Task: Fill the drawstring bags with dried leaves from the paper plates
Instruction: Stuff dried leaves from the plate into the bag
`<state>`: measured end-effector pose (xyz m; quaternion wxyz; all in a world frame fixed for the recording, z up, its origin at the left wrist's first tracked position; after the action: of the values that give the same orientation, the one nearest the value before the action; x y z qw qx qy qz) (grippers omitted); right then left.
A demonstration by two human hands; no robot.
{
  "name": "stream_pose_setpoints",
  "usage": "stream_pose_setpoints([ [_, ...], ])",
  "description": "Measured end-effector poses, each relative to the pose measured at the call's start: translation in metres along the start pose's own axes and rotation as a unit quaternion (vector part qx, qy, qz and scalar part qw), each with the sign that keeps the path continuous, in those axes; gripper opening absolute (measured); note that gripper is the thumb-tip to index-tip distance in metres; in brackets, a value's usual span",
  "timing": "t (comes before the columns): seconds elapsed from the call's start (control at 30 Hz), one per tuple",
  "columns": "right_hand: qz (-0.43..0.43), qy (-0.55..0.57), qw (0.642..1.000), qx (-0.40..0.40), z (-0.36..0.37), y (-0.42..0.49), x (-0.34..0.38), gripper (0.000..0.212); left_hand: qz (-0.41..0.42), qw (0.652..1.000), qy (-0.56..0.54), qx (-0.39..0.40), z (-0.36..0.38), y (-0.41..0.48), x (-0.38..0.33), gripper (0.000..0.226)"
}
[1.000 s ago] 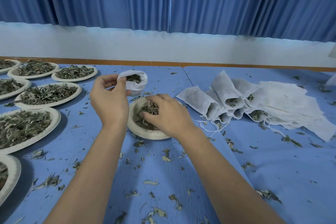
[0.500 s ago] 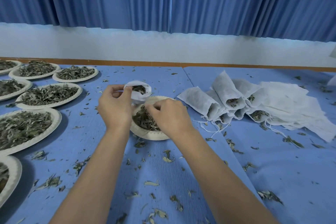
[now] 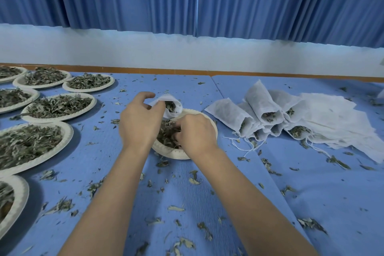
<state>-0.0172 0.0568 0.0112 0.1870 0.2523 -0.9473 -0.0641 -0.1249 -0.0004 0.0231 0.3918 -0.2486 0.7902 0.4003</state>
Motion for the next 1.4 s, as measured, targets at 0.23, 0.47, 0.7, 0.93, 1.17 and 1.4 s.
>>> stream_pose_setpoints([
  [0.23,0.013,0.124,0.992,-0.036,-0.003,0.005,-0.015,0.028,0.050,0.997,0.016,-0.055,0.002,0.003,-0.004,0.029],
  [0.47,0.095,0.362,0.924,-0.080,-0.011,0.013,-0.036,0.020,0.042,0.991,-0.038,-0.118,0.014,0.006,-0.016,0.026],
  [0.7,0.078,0.478,0.874,0.025,-0.027,0.013,-0.046,0.017,0.078,0.993,0.039,-0.078,0.025,0.000,-0.003,0.025],
  [0.93,0.041,0.482,0.873,0.065,-0.031,0.013,-0.044,0.023,0.092,0.993,0.062,-0.048,0.027,-0.001,-0.013,0.024],
  [1.17,0.098,0.470,0.877,-0.022,-0.017,0.017,-0.047,0.017,0.037,0.990,-0.107,0.079,0.030,-0.009,-0.014,0.019],
  [1.4,0.109,0.395,0.910,-0.064,-0.007,0.013,-0.044,0.013,-0.030,0.961,-0.222,0.160,0.033,-0.018,-0.012,0.015],
])
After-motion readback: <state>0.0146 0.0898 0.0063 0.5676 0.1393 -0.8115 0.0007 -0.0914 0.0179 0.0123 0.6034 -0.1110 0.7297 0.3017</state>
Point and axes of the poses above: each hand's wrist, its own y-axis towards the middle knuckle, its own z-axis out of the palm, x = y × z, the point moved 3 cm from there along y, towards the middle knuckle, and after that the axes turned 8 degrees about z, right-handed, at the moved point
